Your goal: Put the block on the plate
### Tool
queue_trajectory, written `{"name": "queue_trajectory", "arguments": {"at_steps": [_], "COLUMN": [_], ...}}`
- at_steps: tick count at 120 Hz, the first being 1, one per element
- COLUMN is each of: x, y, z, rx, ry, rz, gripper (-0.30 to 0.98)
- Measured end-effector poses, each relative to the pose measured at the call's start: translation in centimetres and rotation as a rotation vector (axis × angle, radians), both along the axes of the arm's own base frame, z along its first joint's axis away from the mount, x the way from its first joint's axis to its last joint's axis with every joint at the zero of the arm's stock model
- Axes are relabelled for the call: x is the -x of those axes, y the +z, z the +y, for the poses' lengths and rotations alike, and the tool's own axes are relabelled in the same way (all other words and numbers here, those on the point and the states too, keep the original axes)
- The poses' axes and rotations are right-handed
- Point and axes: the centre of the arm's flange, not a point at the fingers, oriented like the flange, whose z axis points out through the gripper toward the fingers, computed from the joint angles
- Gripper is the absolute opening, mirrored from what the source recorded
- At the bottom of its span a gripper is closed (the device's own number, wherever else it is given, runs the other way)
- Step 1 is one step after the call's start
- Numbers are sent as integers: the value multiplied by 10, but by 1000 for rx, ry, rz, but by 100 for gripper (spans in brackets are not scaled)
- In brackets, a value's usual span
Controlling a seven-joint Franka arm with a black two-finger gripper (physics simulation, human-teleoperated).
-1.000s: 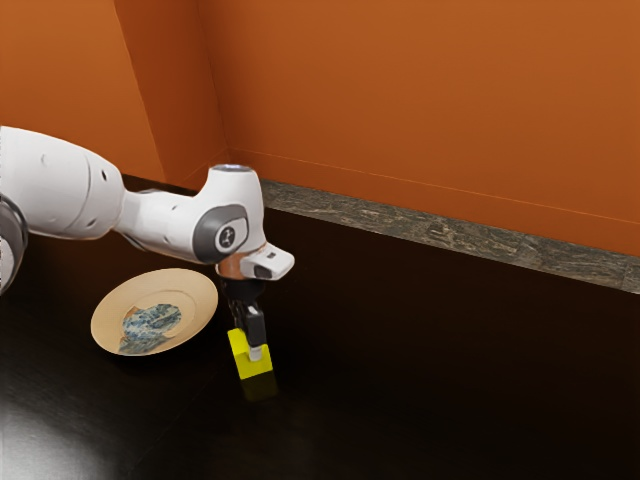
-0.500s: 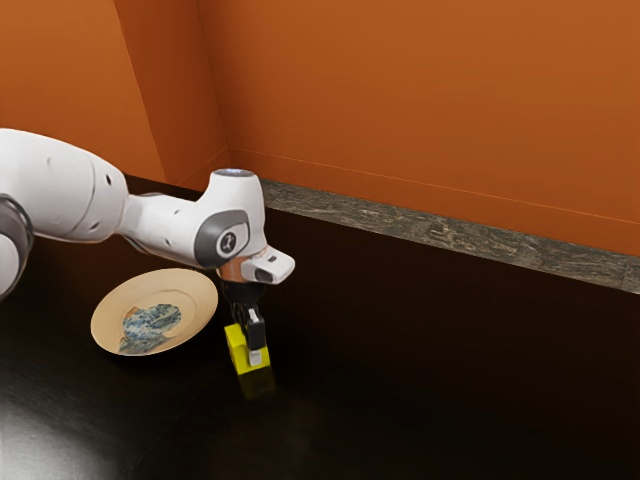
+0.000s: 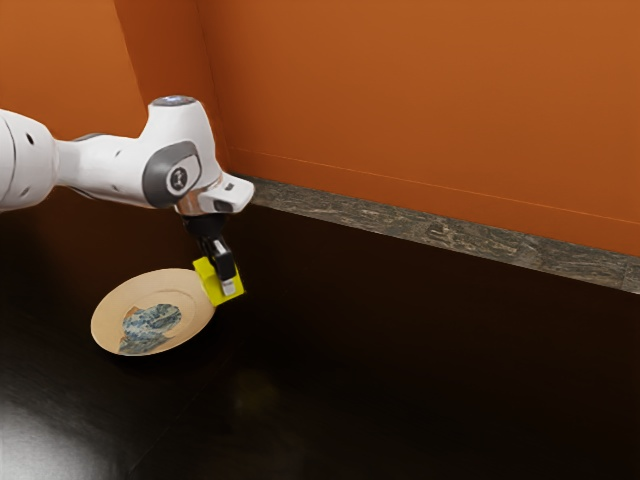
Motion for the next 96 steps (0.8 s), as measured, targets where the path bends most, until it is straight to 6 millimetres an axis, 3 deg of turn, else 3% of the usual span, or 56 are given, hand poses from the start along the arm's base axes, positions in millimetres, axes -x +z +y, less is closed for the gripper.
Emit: {"name": "queue_trajectory", "arguments": {"at_steps": [19, 49, 73, 96], "x": [5, 12, 16, 15], "y": [-13, -52, -80, -91], "z": [50, 102, 127, 131], "rx": [-15, -29, -31, -30], "ry": [88, 180, 227, 233], "rz": [35, 112, 155, 167], "gripper": [39, 39, 40, 47]}}
